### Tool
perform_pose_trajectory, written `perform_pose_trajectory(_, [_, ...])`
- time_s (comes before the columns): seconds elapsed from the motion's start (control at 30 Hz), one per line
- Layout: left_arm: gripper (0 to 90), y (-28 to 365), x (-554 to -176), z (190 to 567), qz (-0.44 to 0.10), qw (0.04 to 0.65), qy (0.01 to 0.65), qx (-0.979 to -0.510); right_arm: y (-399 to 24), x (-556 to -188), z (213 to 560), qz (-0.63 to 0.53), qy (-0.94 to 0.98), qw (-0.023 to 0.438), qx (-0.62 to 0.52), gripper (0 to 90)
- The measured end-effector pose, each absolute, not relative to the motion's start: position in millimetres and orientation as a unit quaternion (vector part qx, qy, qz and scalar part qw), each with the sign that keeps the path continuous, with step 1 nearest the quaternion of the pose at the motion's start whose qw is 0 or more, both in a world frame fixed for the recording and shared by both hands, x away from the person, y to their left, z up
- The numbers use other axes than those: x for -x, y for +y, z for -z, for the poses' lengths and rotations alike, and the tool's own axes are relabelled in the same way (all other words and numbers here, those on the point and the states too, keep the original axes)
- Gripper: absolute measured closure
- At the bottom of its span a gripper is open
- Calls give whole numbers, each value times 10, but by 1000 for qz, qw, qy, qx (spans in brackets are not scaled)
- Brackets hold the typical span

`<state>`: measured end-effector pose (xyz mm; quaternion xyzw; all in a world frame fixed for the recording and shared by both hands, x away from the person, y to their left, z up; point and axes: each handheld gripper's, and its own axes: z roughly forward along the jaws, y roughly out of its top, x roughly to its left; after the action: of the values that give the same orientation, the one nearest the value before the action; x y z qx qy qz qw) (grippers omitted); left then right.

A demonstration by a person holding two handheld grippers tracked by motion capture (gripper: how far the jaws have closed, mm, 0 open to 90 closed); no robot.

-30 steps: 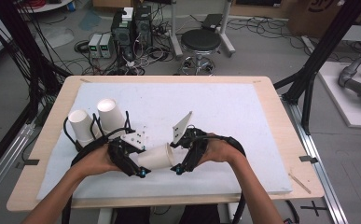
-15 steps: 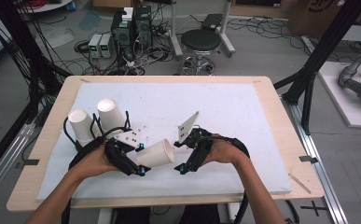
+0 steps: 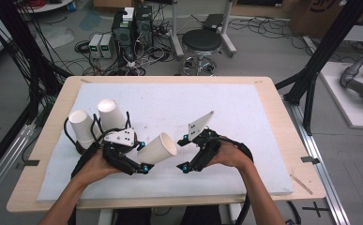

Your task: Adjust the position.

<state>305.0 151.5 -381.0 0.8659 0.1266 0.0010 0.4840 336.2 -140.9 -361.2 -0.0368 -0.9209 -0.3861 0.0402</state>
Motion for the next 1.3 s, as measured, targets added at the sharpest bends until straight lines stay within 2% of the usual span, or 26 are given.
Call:
perform_pose_trajectory(0.73, [356,1509,-2980,3929,4,590,141,-795,-1542,-3307,3765,498,-863,45,73,136])
perform_pose_trajectory(1.3, [356,1424,-2962,4030,21,630,139,-764,-1499,-3280,3795,549,-831,52,76,146])
